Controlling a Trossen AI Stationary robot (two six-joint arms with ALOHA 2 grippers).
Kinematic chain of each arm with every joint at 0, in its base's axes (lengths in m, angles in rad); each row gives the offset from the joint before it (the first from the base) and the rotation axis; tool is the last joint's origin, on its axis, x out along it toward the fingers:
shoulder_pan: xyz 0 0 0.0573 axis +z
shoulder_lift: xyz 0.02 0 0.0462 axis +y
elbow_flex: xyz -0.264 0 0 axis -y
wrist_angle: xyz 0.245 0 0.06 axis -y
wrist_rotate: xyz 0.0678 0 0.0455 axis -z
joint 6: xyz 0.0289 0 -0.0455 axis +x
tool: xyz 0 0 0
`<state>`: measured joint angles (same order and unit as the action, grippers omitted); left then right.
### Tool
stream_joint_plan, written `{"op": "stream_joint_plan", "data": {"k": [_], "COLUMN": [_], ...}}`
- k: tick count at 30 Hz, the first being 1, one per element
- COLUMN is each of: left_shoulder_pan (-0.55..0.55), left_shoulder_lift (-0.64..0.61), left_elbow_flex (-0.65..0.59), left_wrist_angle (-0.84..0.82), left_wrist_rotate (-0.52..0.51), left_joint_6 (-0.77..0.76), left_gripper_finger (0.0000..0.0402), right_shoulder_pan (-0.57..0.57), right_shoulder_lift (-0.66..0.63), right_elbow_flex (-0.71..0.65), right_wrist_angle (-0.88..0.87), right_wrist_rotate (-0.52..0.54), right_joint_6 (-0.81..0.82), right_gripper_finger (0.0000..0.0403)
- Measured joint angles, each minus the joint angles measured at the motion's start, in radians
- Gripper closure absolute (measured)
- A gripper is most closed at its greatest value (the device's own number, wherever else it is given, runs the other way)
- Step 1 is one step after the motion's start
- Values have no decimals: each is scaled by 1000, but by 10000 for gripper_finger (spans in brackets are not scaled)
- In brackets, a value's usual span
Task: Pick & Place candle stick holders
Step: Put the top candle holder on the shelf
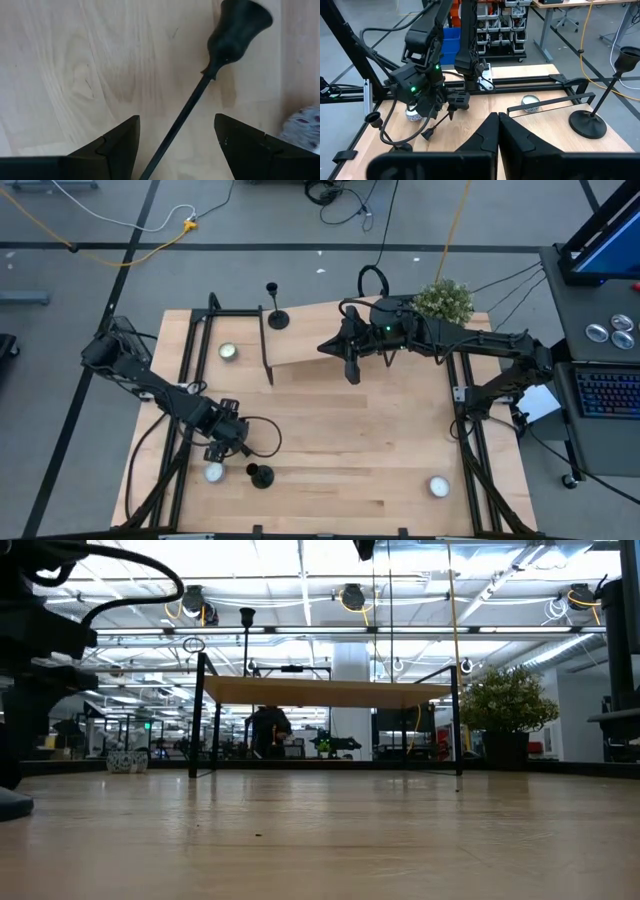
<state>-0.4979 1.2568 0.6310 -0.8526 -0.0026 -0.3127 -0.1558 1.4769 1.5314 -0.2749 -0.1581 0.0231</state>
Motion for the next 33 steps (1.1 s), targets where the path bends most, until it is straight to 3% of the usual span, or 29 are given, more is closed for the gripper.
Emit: {"op": "stream_joint_plan", "data": {"k": [9, 24, 30, 33], "left_shoulder_pan": [49, 107, 130, 142], "left_shoulder_lift": [0, -2, -1, -1], "left_elbow_flex": [-73, -125, -126, -126], "left_wrist_angle": [125, 245, 263, 263], "left_wrist_rotate": [-6, 32, 46, 63], "left_joint_6": [51, 39, 37, 8], "left_gripper_finger": [166, 305, 381, 388], "right_shoulder_pan": [0, 0, 0, 0], "right_shoulder_lift": [0, 0, 0, 1], "right_elbow_flex": [0, 0, 0, 0], "right_wrist_angle": [0, 0, 0, 0], "right_wrist_rotate": [0, 0, 0, 0], "right_joint_6": [1, 18, 18, 18], "right_gripper_finger": [403, 403, 403, 403]}}
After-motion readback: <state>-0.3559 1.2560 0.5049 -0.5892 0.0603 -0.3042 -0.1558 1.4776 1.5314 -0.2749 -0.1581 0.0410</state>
